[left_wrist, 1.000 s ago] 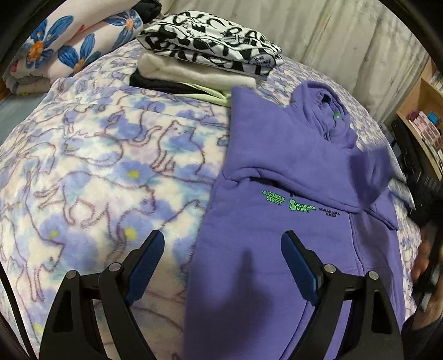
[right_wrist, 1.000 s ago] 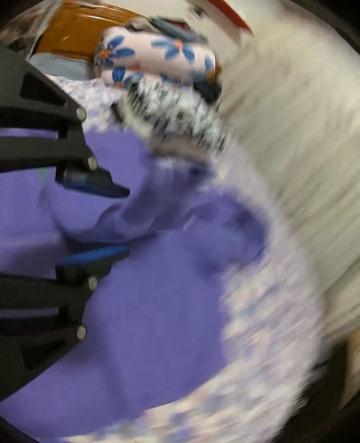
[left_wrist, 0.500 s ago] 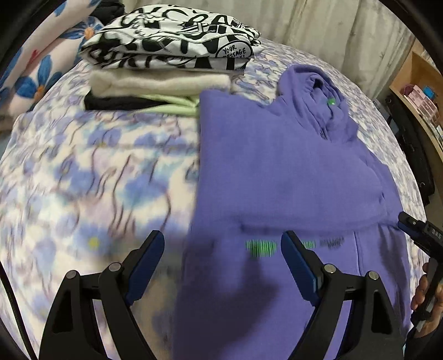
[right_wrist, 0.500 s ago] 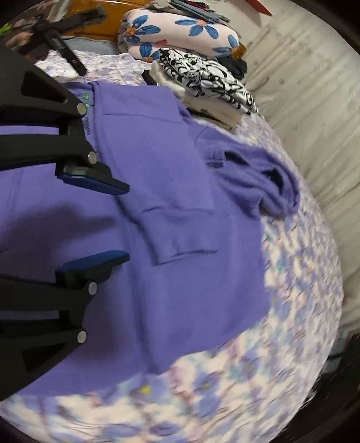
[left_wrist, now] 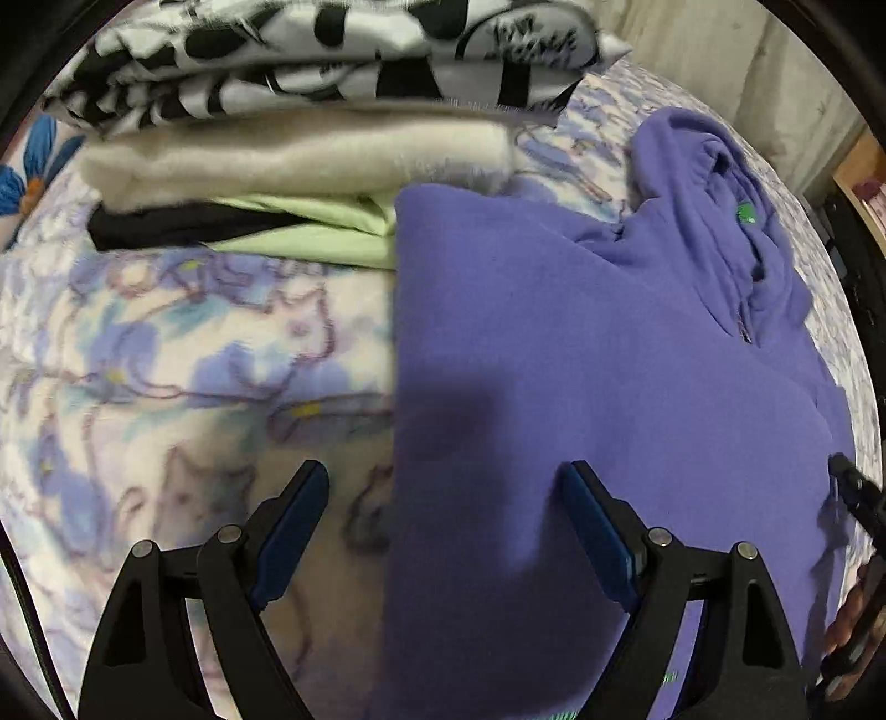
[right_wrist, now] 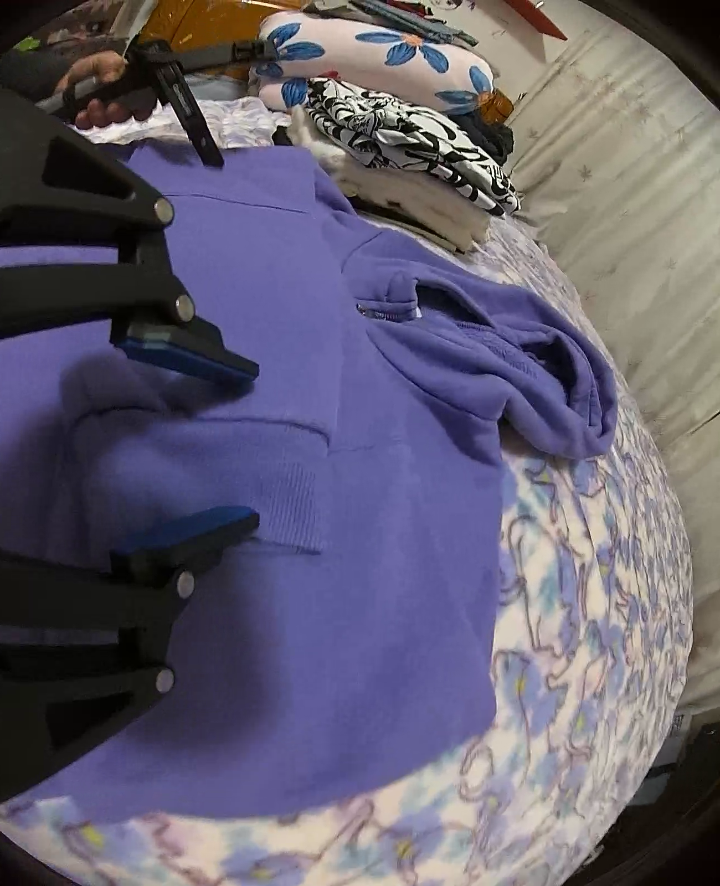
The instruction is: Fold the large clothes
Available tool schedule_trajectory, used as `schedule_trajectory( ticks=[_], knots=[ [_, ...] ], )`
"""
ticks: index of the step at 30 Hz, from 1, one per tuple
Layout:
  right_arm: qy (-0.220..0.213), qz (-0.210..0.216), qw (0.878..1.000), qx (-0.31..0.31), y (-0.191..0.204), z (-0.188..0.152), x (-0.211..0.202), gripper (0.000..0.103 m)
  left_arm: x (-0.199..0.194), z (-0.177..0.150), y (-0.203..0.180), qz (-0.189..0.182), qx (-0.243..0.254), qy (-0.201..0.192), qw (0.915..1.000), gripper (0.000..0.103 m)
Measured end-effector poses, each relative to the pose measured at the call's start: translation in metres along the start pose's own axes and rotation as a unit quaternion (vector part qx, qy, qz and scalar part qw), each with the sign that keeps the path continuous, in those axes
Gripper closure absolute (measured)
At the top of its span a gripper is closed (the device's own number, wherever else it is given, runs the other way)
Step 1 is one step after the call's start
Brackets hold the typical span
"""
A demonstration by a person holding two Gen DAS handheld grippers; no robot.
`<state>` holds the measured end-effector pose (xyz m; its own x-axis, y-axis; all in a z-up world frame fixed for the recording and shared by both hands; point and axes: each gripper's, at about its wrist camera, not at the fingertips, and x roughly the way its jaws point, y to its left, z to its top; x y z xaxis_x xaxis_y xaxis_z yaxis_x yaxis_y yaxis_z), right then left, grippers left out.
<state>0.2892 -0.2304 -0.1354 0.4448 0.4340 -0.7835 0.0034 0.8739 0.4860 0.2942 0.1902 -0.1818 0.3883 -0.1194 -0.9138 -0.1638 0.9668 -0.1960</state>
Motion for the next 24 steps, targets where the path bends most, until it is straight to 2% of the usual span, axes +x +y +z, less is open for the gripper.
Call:
schedule_trajectory(
  ticks=[1,2,3,4,5,6,8,12,15,16,19,22,24],
  knots=[
    [-0.003,0.004,1.000,-0.006,0.003,0.000,0.001,0.052,0.003,0.002,0.000,-0.004,-0.007,-0.003,1.0000,0.018],
    [-0.005,0.008,1.000,-0.011,0.005,0.000,0.002,0.052,0.003,0.005,0.000,-0.008,-0.012,-0.012,0.9998,0.028],
    [-0.004,0.006,1.000,-0.021,0.009,0.000,0.003,0.054,0.001,0.007,-0.001,-0.021,-0.011,-0.019,0.9995,0.056],
    [-0.007,-0.005,0.999,-0.036,0.014,0.000,0.004,0.058,0.000,0.009,-0.003,-0.034,-0.011,-0.022,0.9991,0.066],
    [-0.007,-0.013,0.999,-0.049,0.018,0.001,0.005,0.078,-0.002,0.009,-0.005,-0.028,-0.013,-0.028,0.9991,0.077],
    [-0.005,-0.008,0.998,-0.061,0.022,0.001,0.005,0.093,-0.007,0.010,-0.008,-0.016,-0.012,-0.041,0.9989,0.086],
    [-0.013,-0.004,0.998,-0.069,0.027,0.004,0.002,0.093,-0.017,0.009,-0.016,0.003,0.004,-0.071,0.9975,0.087],
    [-0.065,0.012,0.994,-0.082,0.040,0.012,-0.015,0.094,-0.036,0.005,-0.030,0.025,0.025,-0.136,0.9901,0.088],
    [-0.101,0.002,0.992,-0.076,0.041,0.018,-0.017,0.094,-0.032,0.007,-0.032,0.037,0.025,-0.149,0.9878,0.088],
    [-0.095,-0.007,0.993,-0.074,0.038,0.020,-0.010,0.094,-0.026,0.006,-0.031,0.042,0.025,-0.145,0.9882,0.088],
    [-0.038,-0.043,0.996,-0.062,0.026,0.018,0.020,0.089,-0.002,0.002,-0.024,0.052,0.035,-0.129,0.9896,0.084],
    [-0.031,-0.038,0.997,-0.058,0.022,0.016,0.013,0.085,-0.005,-0.004,-0.015,0.046,0.034,-0.138,0.9888,0.072],
    [-0.035,-0.047,0.997,-0.056,0.023,0.016,0.001,0.069,-0.012,-0.002,-0.011,0.052,0.030,-0.136,0.9889,0.063]
  ],
)
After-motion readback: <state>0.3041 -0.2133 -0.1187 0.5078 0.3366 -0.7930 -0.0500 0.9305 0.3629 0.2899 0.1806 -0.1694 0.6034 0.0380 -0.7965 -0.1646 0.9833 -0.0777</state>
